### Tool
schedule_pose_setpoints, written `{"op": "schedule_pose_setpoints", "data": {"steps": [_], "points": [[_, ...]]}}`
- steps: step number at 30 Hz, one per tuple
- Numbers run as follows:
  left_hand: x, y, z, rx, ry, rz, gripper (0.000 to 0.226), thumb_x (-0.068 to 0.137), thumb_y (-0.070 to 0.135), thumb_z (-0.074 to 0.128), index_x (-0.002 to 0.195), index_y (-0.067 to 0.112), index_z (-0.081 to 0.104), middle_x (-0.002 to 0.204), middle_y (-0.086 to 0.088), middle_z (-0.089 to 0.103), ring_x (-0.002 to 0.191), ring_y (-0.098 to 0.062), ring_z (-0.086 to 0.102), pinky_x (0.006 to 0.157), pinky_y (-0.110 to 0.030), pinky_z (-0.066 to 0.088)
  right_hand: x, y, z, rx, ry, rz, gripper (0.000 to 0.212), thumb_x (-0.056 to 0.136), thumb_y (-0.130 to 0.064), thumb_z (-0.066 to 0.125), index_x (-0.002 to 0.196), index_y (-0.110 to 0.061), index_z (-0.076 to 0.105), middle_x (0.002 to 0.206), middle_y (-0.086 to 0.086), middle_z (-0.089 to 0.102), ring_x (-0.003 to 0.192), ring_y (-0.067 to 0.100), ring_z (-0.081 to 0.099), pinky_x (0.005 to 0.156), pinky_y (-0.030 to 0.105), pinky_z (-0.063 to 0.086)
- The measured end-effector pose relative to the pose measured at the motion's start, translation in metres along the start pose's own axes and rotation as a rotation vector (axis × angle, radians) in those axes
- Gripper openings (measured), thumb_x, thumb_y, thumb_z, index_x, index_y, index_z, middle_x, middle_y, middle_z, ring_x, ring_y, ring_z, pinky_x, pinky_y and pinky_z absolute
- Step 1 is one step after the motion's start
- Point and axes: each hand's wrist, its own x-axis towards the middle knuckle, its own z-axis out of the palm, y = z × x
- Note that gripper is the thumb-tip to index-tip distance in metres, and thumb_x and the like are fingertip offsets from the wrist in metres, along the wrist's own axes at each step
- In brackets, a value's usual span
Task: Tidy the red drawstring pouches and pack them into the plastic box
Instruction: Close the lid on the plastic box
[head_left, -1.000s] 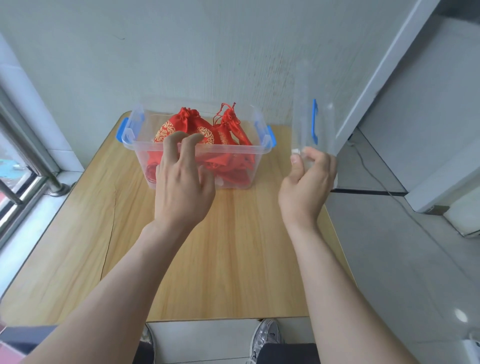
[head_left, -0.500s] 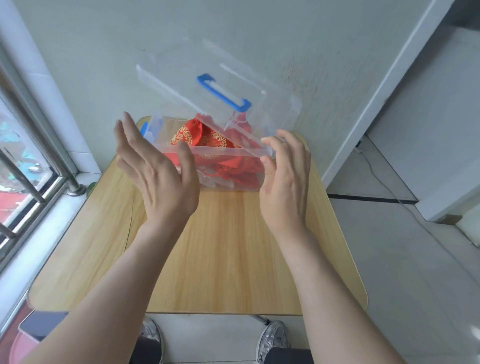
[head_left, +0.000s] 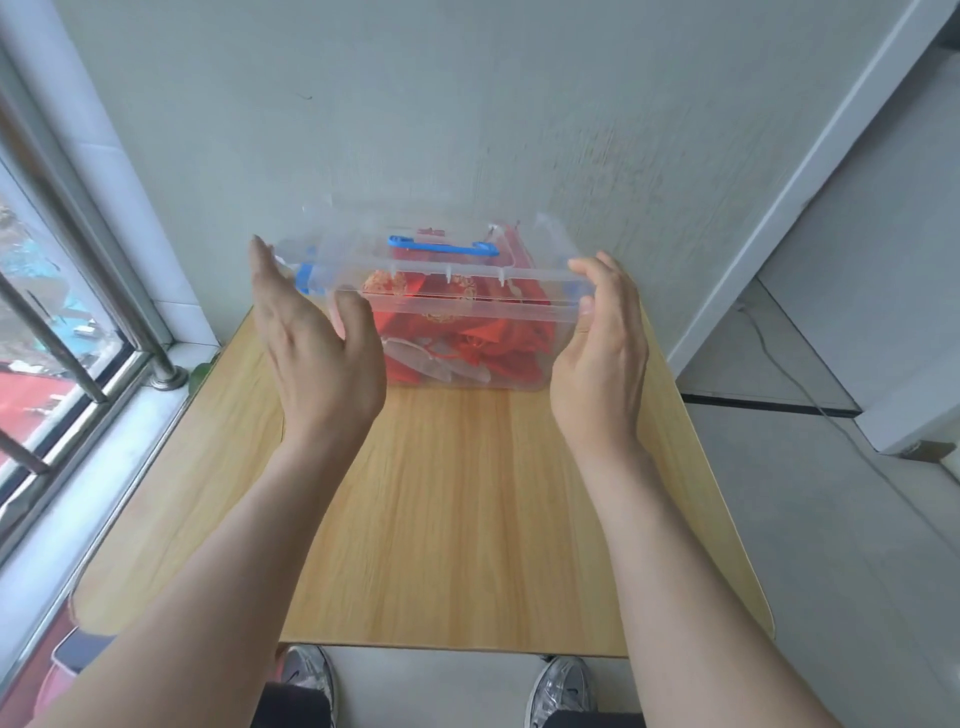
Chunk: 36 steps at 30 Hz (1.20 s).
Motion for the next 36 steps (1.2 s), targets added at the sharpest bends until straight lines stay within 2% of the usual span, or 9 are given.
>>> {"op": "schedule_pose_setpoints", "data": {"steps": [4,8,11,19,25,28,32,34,36], "points": [[0.0,0.001,0.0,0.03,-0.075,-0.055,0.065,0.102,0.026,0.031,0.167,0.024,0.021,0.169,0.008,0.028,0.155,-0.012,0.019,0.129,-0.043,0.015,-0.001,0.004,0.005,-0.011,0.043,0.087,0.044,0.101,0.015,0.038,0.136,-0.002,0.059,0.137,0.011,0.064,0.132,0.026,0.059,0.108,0.009,0.034],[0.001,0.0,0.006,-0.008,-0.107,-0.122,0.064,0.109,0.043,0.035,0.167,0.025,0.018,0.17,0.009,0.026,0.156,-0.012,0.017,0.126,-0.038,0.014,-0.003,0.001,0.011,-0.002,0.02,0.134,0.041,0.102,0.008,0.039,0.135,-0.005,0.059,0.134,0.004,0.066,0.128,0.023,0.061,0.103,0.007,0.035],[0.003,-0.005,0.011,0.028,-0.073,-0.103,0.063,0.112,0.049,0.037,0.166,0.02,0.022,0.167,0.004,0.031,0.151,-0.017,0.025,0.116,-0.029,0.016,-0.004,-0.001,0.013,-0.016,-0.002,0.166,0.046,0.098,0.006,0.043,0.137,-0.01,0.062,0.131,0.005,0.064,0.126,0.022,0.059,0.099,0.007,0.034],[0.014,-0.015,0.012,0.0,-0.042,-0.055,0.068,0.106,0.061,0.046,0.162,0.023,0.033,0.155,0.003,0.041,0.143,-0.019,0.037,0.122,-0.047,0.033,0.0,0.004,0.015,-0.006,0.046,0.191,0.04,0.103,0.002,0.042,0.133,-0.007,0.067,0.123,0.006,0.065,0.121,0.021,0.061,0.1,0.002,0.031],[0.022,-0.017,0.013,-0.044,-0.031,-0.047,0.072,0.098,0.071,0.051,0.155,0.026,0.044,0.132,0.013,0.043,0.132,-0.024,0.053,0.114,-0.046,0.043,0.003,0.004,0.016,-0.002,0.029,0.235,0.04,0.105,0.002,0.041,0.135,-0.009,0.066,0.127,0.004,0.06,0.118,0.009,0.055,0.096,-0.002,0.028],[0.023,-0.017,0.011,-0.019,-0.04,-0.032,0.063,0.101,0.065,0.054,0.148,0.022,0.053,0.121,0.015,0.05,0.12,-0.025,0.06,0.098,-0.031,0.047,0.004,0.004,0.016,-0.031,0.007,0.302,0.041,0.104,0.002,0.041,0.133,-0.01,0.067,0.13,0.009,0.063,0.11,0.008,0.055,0.088,-0.005,0.027],[0.024,-0.017,0.008,-0.021,-0.032,-0.068,0.056,0.097,0.065,0.057,0.138,0.027,0.061,0.12,0.011,0.068,0.111,-0.017,0.067,0.102,-0.048,0.053,0.009,0.0,0.018,-0.016,0.0,0.376,0.027,0.104,-0.011,0.051,0.123,-0.011,0.07,0.124,0.009,0.066,0.101,-0.002,0.049,0.081,-0.008,0.024],[0.024,-0.014,0.007,-0.075,-0.019,-0.129,0.04,0.094,0.059,0.063,0.125,0.035,0.066,0.114,0.015,0.07,0.112,-0.006,0.067,0.103,-0.047,0.054,0.014,-0.002,0.018,0.012,0.002,0.422,0.024,0.104,-0.016,0.054,0.124,-0.012,0.068,0.122,0.008,0.064,0.092,-0.011,0.049,0.079,-0.006,0.028],[0.024,-0.011,0.004,-0.147,-0.025,-0.192,0.027,0.09,0.056,0.068,0.115,0.043,0.064,0.11,0.018,0.07,0.11,-0.003,0.067,0.102,-0.044,0.056,0.021,-0.004,0.016,0.088,-0.019,0.539,0.034,0.104,-0.02,0.055,0.137,-0.015,0.059,0.124,0.005,0.055,0.09,-0.006,0.052,0.075,0.0,0.034]]}}
